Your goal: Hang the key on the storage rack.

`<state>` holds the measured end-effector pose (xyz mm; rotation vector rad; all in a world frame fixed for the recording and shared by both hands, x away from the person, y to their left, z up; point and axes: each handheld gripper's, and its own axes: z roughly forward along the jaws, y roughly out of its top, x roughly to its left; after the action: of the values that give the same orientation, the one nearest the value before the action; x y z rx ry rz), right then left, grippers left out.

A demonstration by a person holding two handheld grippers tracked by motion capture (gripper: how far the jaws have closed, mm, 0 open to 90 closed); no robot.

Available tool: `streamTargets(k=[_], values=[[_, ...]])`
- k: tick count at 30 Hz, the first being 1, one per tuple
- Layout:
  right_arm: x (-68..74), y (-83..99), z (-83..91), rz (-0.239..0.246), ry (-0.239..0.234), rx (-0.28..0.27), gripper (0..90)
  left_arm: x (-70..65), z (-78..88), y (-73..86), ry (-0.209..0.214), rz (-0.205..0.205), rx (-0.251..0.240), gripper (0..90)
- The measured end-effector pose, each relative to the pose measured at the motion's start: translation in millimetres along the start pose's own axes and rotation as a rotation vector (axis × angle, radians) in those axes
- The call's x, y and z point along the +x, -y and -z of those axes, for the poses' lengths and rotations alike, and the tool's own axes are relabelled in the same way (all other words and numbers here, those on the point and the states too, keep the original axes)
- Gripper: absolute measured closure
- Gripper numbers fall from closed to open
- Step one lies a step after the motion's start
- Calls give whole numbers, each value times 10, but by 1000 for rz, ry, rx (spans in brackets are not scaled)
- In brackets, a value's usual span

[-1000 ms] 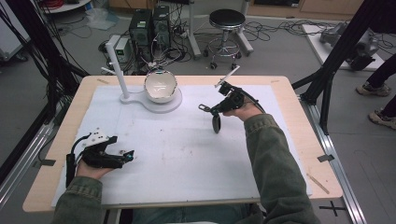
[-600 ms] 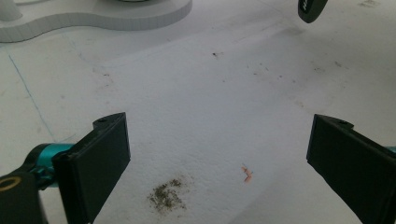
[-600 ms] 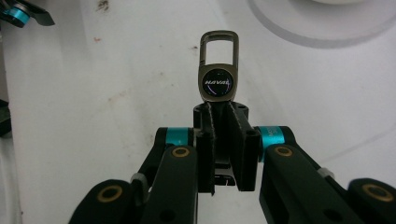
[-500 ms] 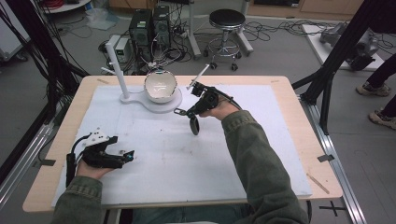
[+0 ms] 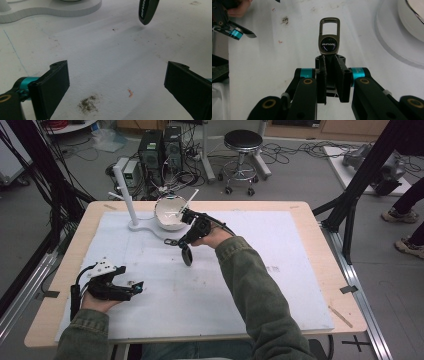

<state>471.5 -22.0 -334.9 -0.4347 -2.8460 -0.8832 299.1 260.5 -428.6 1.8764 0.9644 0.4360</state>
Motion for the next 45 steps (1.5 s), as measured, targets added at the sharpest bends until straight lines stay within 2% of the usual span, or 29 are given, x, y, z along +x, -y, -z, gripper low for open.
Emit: streamTargets(k=[5,6,11,13,18,22,26,30,34,38,39,45], values=[[27,-124,-115,8,-19,-2,809,2,4,-2,2,-2,0,66],[34,-137,-124,-4,-24,2,809,3,4,-1,-1,-1,-2,66],[25,-230,-181,-8,-22,-3,809,6,1,-1,2,5,-5,66],[10,-274,-192,-10,-26,5,808,8,4,-1,4,3,-4,66],[-70,-398,-213,-27,-30,-29,808,15,1,-1,8,5,-4,66],[-125,-488,-259,-37,-16,-33,808,22,12,0,9,8,-7,65],[-166,-560,-283,-48,-22,-24,808,23,11,1,10,13,-12,66],[-184,-682,-248,-41,-3,-18,808,25,15,5,9,13,-7,66],[-181,-831,-173,-32,8,-46,808,33,16,5,8,16,-8,66],[-172,-990,-118,-23,64,-71,808,34,11,6,16,17,-9,65],[-177,-1050,-97,-28,78,-94,808,35,9,7,17,17,-8,66],[-178,-1185,-110,-34,94,-139,808,46,0,6,13,31,-15,66]])
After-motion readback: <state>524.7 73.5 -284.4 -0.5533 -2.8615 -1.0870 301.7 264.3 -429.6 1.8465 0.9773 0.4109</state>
